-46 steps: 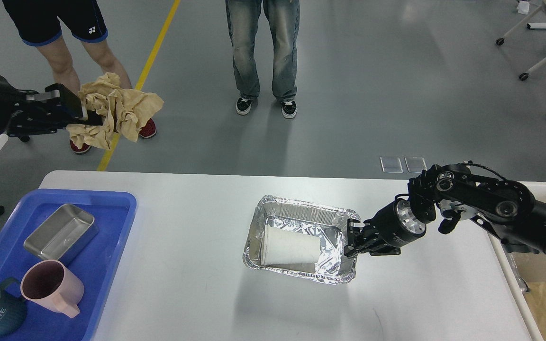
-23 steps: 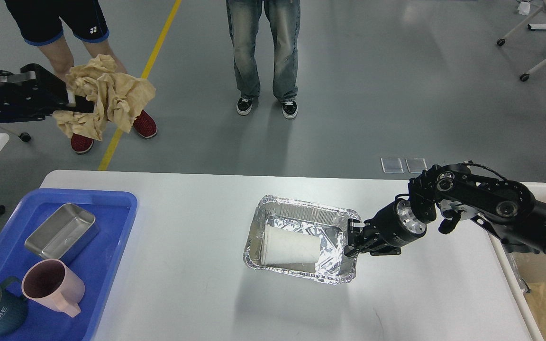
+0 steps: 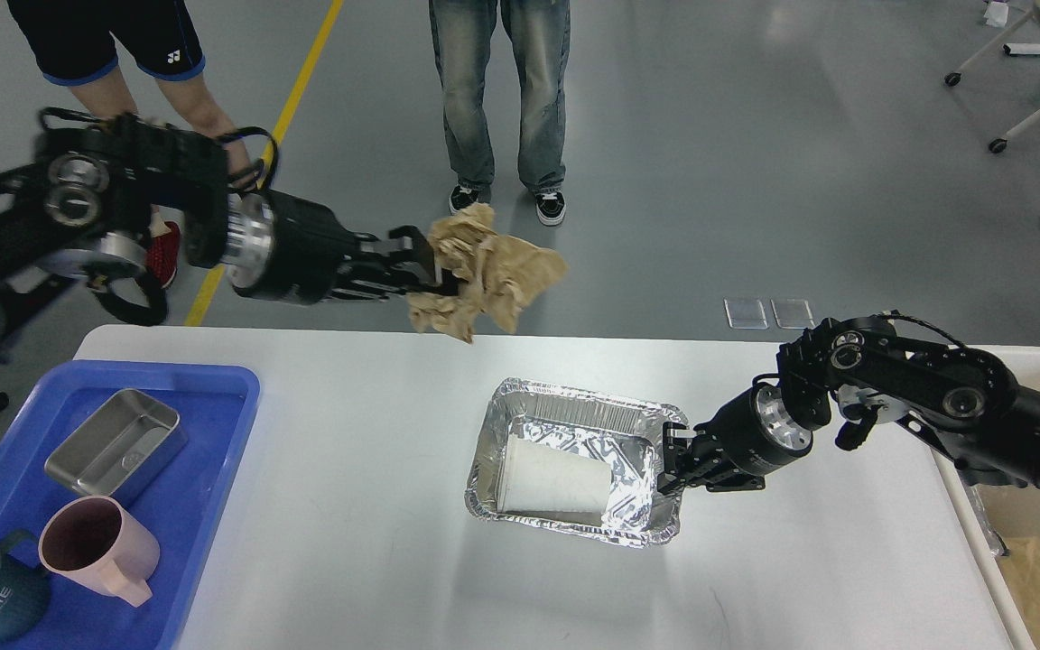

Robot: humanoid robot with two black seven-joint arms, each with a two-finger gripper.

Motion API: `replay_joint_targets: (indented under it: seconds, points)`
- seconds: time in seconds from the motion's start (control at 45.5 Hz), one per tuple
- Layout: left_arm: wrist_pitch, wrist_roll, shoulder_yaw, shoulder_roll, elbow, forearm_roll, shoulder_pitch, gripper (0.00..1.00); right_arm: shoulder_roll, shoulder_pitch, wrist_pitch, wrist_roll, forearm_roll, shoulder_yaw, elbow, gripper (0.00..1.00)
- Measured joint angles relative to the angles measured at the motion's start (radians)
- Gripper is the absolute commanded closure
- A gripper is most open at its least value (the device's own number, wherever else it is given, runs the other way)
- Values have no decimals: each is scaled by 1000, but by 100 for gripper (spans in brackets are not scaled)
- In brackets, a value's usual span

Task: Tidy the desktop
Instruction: 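Lower the brown paper into the foil tray and release it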

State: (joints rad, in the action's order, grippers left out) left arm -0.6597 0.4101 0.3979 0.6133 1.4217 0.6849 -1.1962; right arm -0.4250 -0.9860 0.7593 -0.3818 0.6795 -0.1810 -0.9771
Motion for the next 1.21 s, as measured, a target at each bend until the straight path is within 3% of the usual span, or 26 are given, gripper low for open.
replay_joint_targets:
  seconds: [0.154, 0.483, 0.549, 0.637, 0.725, 0.878, 1.208]
  points:
    - [28, 3, -82, -188, -94, 93, 31, 93, -3, 7, 0, 0, 0, 0, 0, 100]
    - [43, 2, -118, -380, -255, 196, 138, 90, 1, 9, 0, 1, 0, -8, 0, 100]
    - [48, 0, -118, -406, -283, 205, 152, 80, 2, 9, 0, 1, 0, -8, 0, 100]
    - [61, -1, -118, -432, -310, 211, 164, 40, 2, 9, 0, 1, 0, -8, 0, 100]
    - [85, -2, -111, -445, -322, 211, 169, 15, -1, 9, 0, 1, 1, -8, 0, 100]
    - [142, -3, -99, -440, -325, 194, 168, 4, -4, 13, 0, 1, 1, -10, -1, 100]
    - [148, -1, -73, -432, -324, 178, 168, 3, 1, 15, 0, 0, 1, -12, -1, 100]
